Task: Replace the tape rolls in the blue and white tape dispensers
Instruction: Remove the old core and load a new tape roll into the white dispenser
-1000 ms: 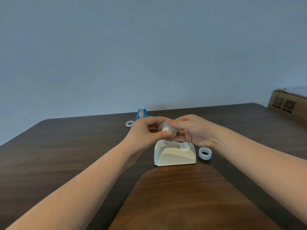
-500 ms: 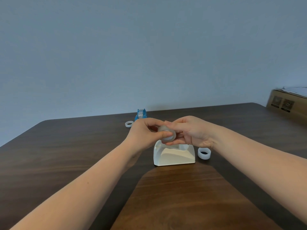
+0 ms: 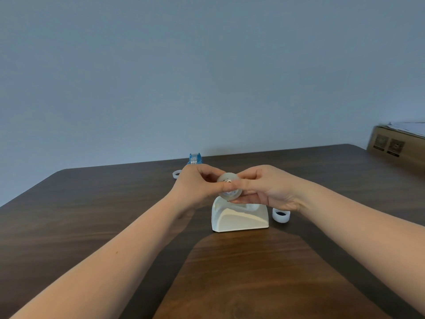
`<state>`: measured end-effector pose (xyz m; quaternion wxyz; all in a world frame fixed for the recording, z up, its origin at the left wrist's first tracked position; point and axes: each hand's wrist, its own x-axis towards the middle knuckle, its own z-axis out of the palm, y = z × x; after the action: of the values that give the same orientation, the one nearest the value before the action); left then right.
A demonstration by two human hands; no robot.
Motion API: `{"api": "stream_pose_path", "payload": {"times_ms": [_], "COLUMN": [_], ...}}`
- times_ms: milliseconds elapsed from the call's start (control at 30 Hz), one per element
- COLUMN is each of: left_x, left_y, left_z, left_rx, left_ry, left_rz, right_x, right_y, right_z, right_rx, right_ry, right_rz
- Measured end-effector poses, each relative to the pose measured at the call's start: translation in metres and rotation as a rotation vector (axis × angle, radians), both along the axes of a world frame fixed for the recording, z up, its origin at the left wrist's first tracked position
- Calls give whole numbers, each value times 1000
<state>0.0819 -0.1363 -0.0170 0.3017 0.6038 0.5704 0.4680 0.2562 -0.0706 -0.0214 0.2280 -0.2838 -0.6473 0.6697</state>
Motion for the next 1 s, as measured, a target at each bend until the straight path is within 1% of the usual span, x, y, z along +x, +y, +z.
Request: {"api": "stream_pose_path", "payload": {"times_ms": [133, 333, 533, 600, 700, 833, 933, 1000], "left_x": [-1, 0, -1, -2, -6, -10, -11, -9], "left_y": [0, 1, 6, 8, 9, 9, 11, 14], "left_z": [0, -4, -9, -11, -13, -17, -20, -21], "left_rx": [-31, -46, -46, -51, -53, -47, -53, -57], "left_ry": [-3, 24, 32, 37, 25, 18, 50, 79], "left_rz": [6, -9, -7, -11, -9, -12, 5, 26], "right_x": [4, 6, 9, 8, 6, 6, 7, 7], "right_y": [-2, -4, -2, -1, 1, 3, 2, 2], "right_z": [-3, -7, -7, -8, -10, -13, -10, -7], "right_rx": [132, 361, 469, 487, 461, 423, 390, 408], "right_ry": [-14, -138, -212, -225, -214, -253, -208, -202], "right_rz": [-33, -120, -172, -184, -202, -168, -217, -259]}}
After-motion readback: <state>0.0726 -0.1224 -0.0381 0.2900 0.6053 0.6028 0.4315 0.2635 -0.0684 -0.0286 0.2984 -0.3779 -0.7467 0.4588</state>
